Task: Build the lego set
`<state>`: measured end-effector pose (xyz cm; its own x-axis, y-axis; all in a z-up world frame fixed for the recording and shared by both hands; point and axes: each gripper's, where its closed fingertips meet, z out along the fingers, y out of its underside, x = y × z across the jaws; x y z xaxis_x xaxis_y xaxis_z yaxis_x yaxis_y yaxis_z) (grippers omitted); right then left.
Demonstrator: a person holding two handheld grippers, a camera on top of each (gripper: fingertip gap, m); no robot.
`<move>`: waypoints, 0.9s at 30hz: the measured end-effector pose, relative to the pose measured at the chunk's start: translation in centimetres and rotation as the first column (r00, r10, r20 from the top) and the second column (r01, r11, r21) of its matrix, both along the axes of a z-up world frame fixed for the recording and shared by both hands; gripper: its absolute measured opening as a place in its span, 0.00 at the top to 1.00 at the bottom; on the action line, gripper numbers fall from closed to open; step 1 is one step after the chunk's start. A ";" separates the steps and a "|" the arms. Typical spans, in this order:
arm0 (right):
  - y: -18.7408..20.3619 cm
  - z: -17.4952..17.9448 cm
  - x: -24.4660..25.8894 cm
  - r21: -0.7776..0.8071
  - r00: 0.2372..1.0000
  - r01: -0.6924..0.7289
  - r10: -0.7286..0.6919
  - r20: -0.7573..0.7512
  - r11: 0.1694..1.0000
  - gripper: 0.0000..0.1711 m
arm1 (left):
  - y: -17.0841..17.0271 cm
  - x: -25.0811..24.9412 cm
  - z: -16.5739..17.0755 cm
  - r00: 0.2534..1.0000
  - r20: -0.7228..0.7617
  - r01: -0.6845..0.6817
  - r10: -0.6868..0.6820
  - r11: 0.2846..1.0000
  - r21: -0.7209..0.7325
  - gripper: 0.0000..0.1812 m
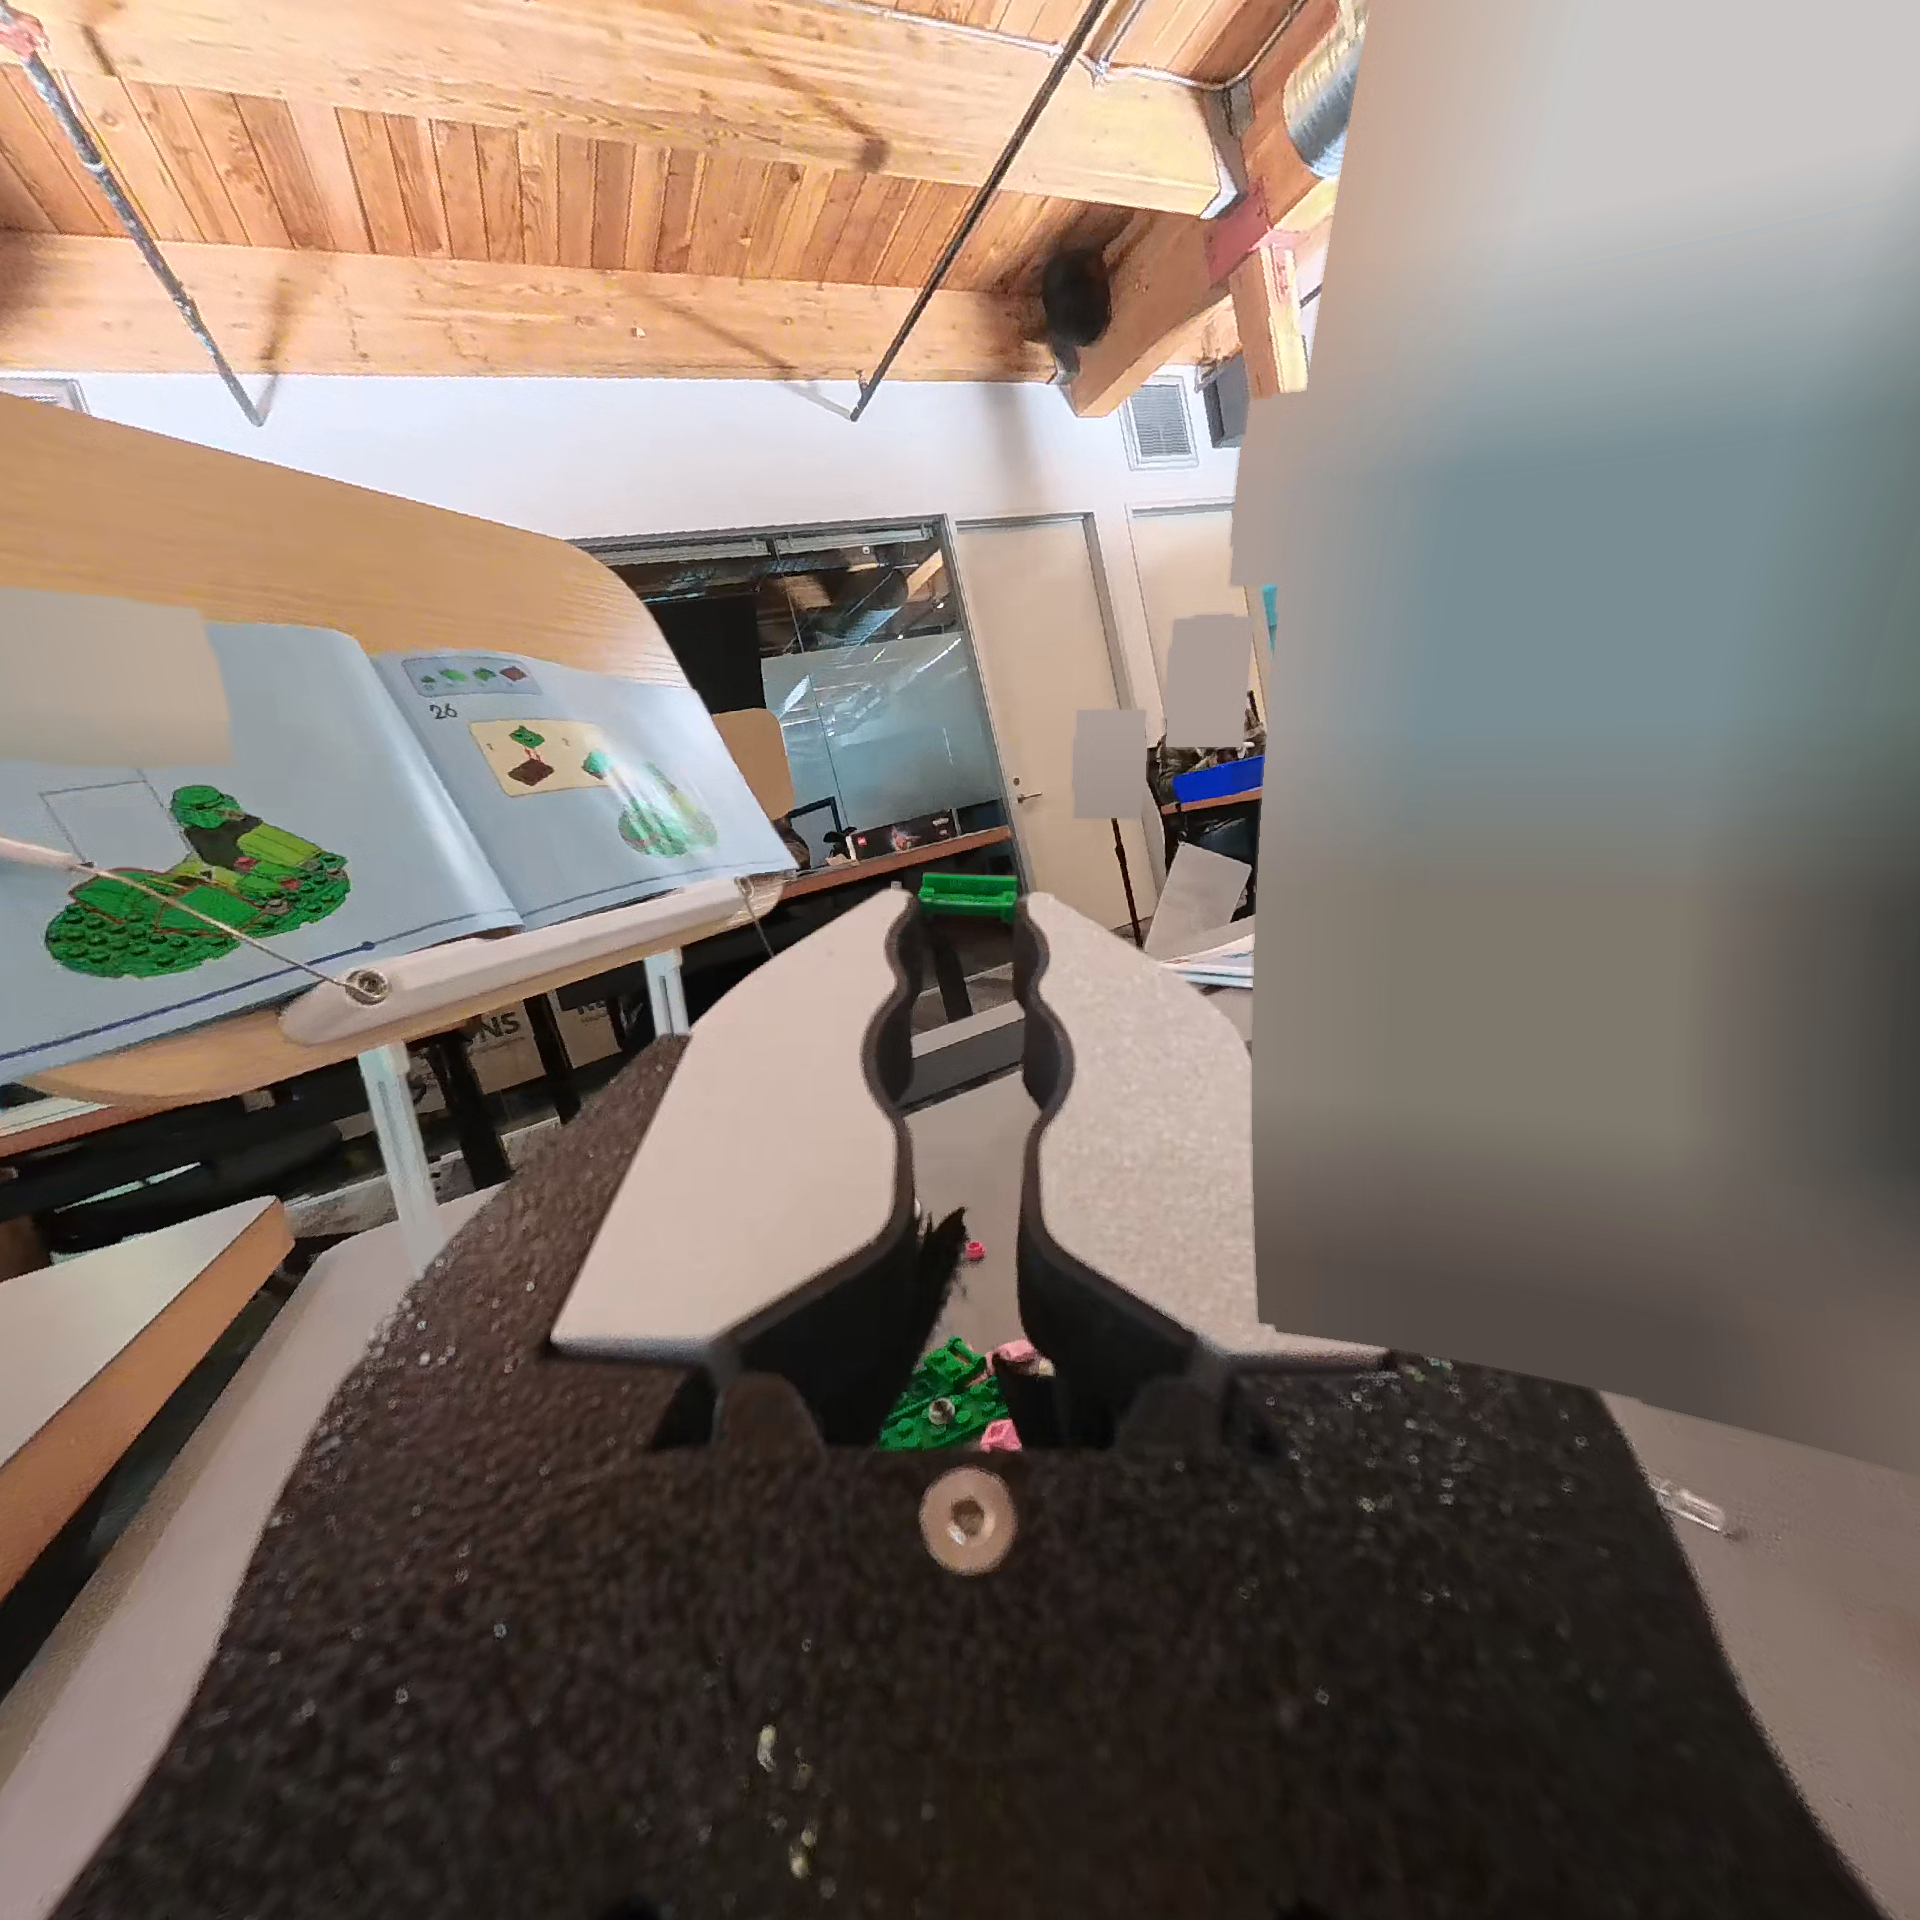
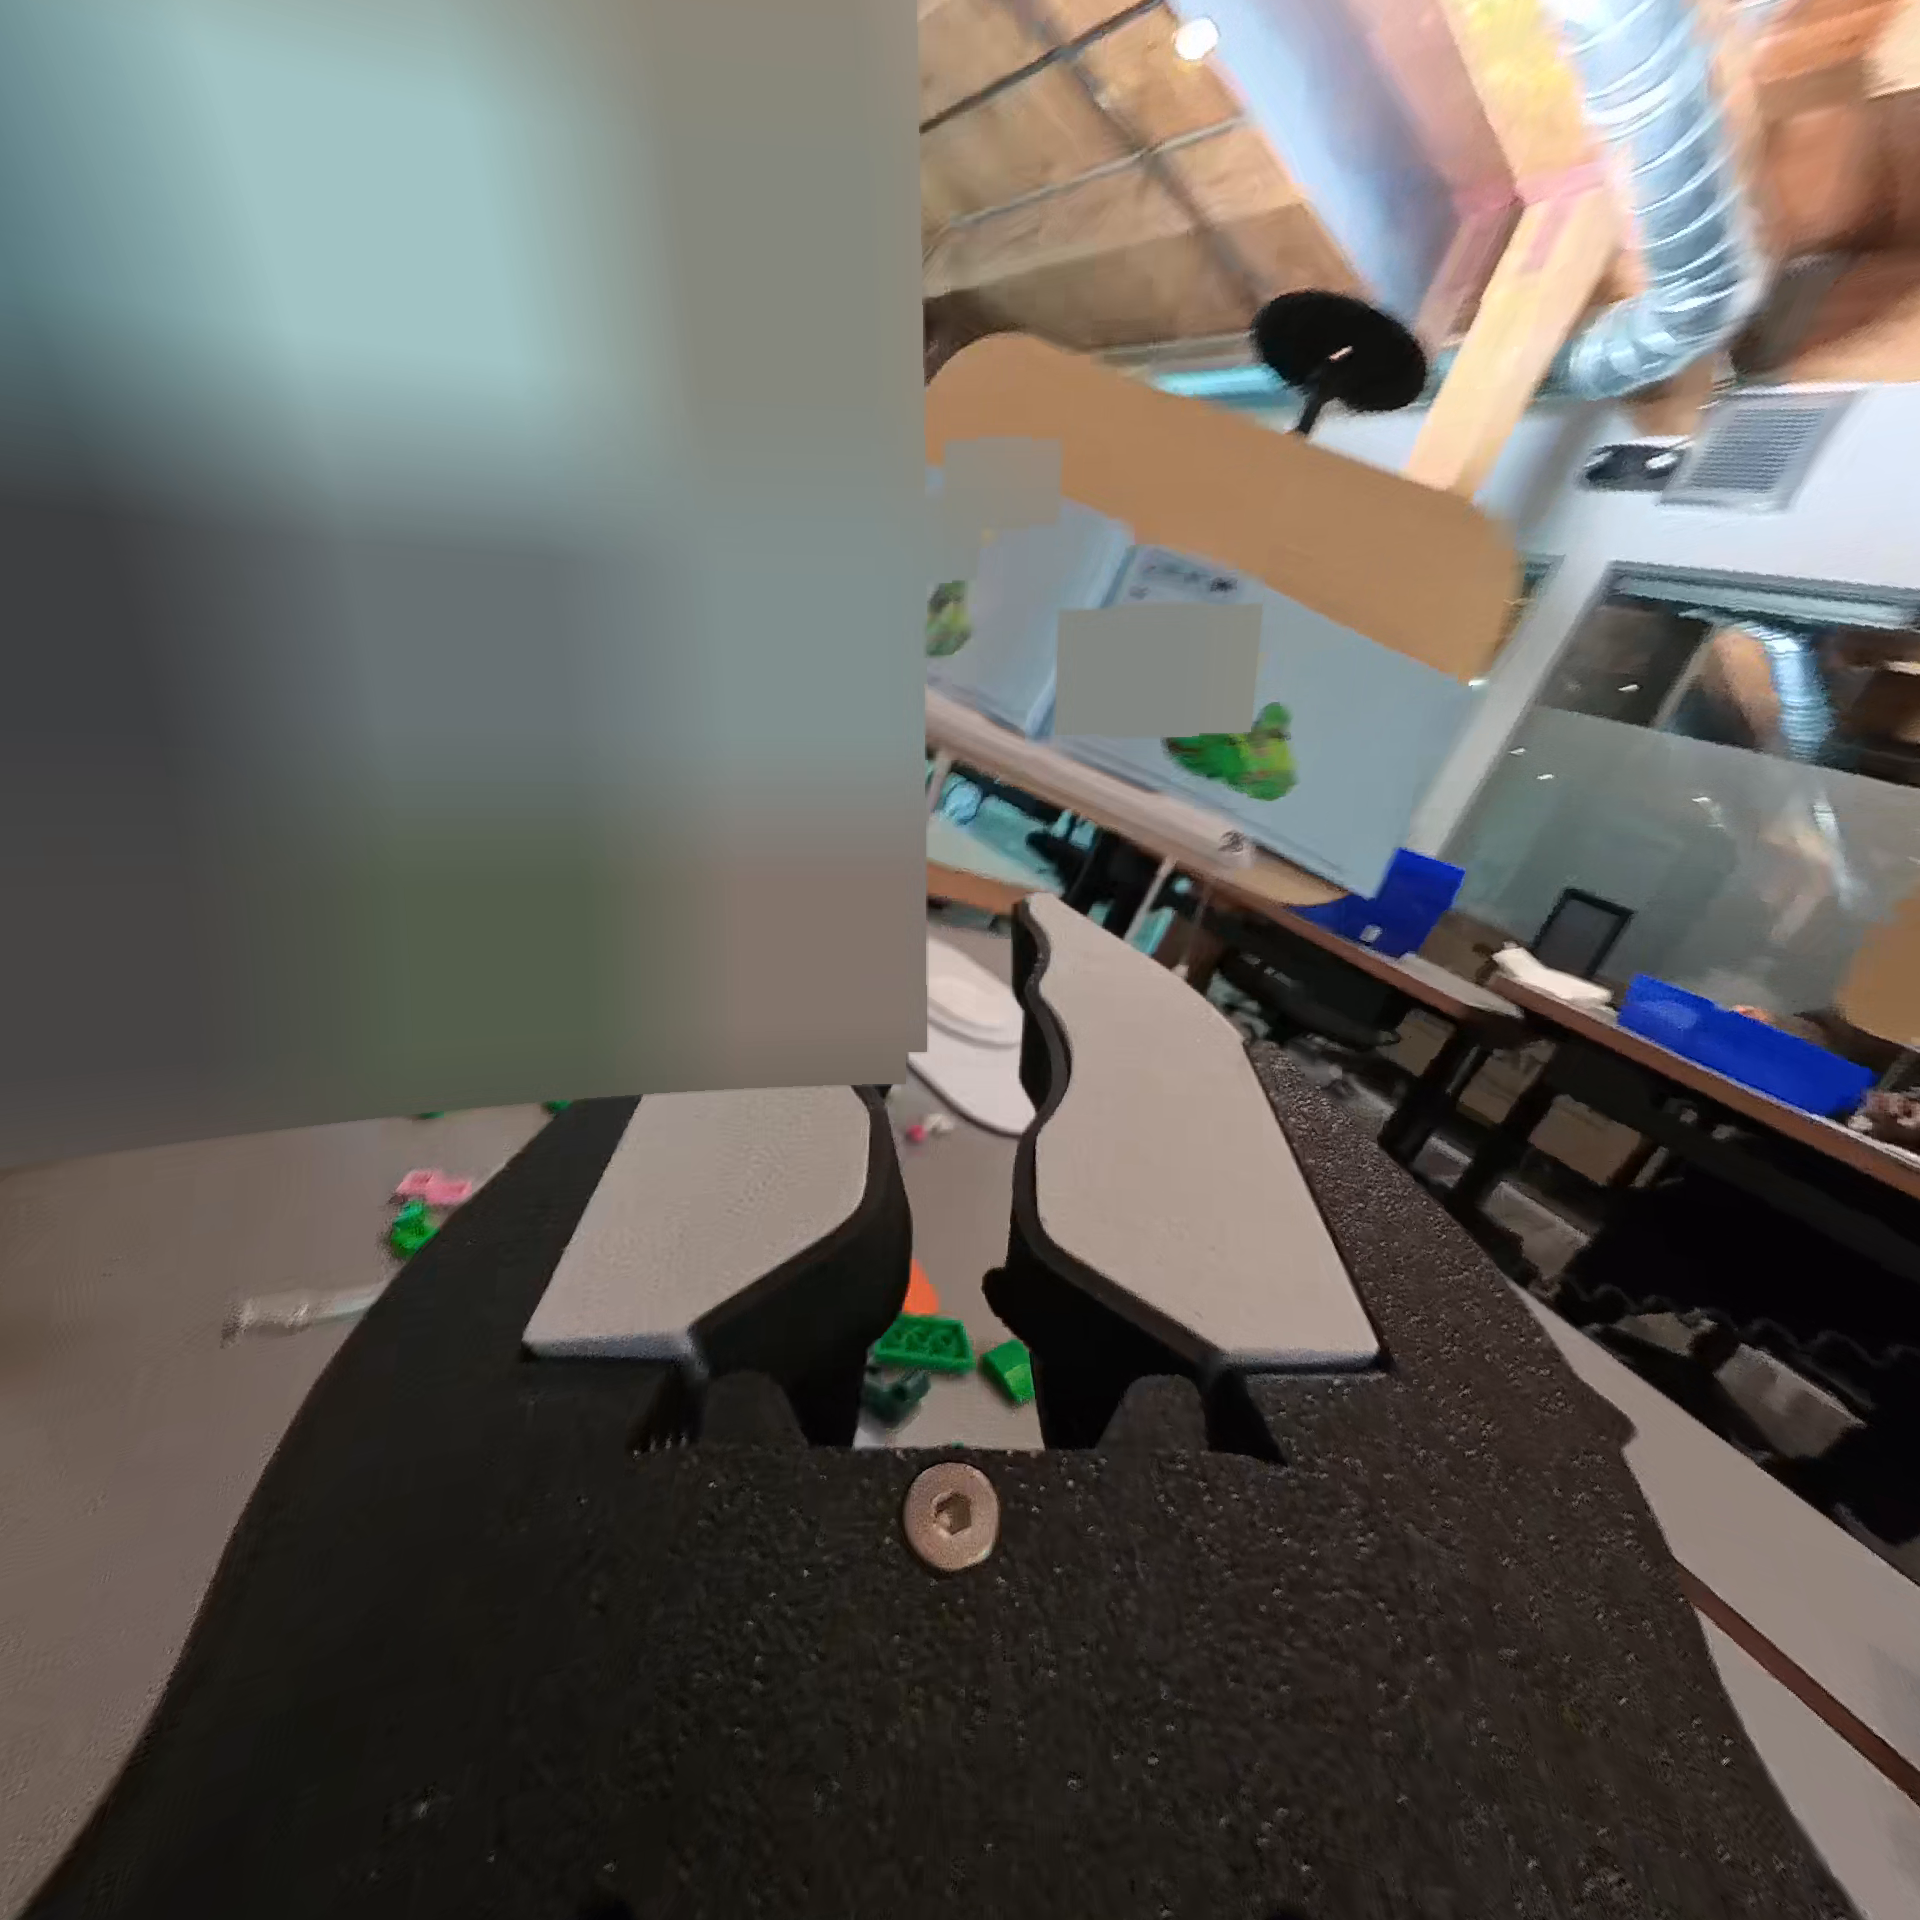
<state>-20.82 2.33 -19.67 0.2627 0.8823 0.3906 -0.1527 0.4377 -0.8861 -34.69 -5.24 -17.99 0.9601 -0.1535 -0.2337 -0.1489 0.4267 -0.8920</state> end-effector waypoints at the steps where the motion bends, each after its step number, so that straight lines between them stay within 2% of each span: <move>1: -0.4 -0.7 -0.6 0.009 0.999 -0.016 0.016 0.050 1.000 0.90 | 0.0 -0.2 0.0 1.000 0.017 0.004 -0.004 1.000 0.000 0.91; 3: -1.4 -2.2 -1.8 0.010 0.985 -0.065 0.062 0.158 0.998 0.91 | 0.1 -0.4 0.0 0.999 0.044 0.013 -0.013 1.000 -0.006 0.91; 5: -2.9 -3.8 -3.2 -0.013 0.940 -0.148 0.145 0.310 0.989 0.94 | 0.3 -0.4 -0.4 0.999 0.048 0.020 -0.018 0.999 -0.025 0.92; 7: -3.9 -5.4 -4.5 -0.037 0.862 -0.212 0.205 0.463 0.977 0.95 | 0.7 -0.3 -0.8 0.999 0.037 0.017 -0.016 0.999 -0.042 0.91; 10: -4.8 -7.8 -6.4 -0.155 0.703 -0.253 0.291 0.649 0.955 0.93 | 1.0 0.0 -1.3 1.000 0.010 0.018 -0.018 0.998 -0.061 0.91; 13: -5.8 -9.4 -8.5 -0.285 0.570 -0.277 0.396 0.720 0.918 0.92 | 1.2 -0.3 -1.5 1.000 0.008 0.004 -0.004 0.998 -0.065 0.91; 18: -5.9 -12.0 -10.8 -0.259 0.379 -0.308 0.368 0.849 0.915 0.91 | 0.9 -1.9 -0.9 0.998 0.043 -0.032 0.034 0.998 -0.048 0.91; 24: -6.0 -13.7 -11.6 -0.231 0.244 -0.366 0.332 0.911 0.902 0.92 | 0.4 -2.7 -0.2 0.997 0.065 -0.037 0.038 0.999 -0.028 0.91; 27: -5.9 -14.2 -11.8 -0.246 0.212 -0.362 0.336 0.918 0.899 0.92 | 0.3 -2.4 0.0 0.998 0.060 -0.022 0.023 1.000 -0.023 0.91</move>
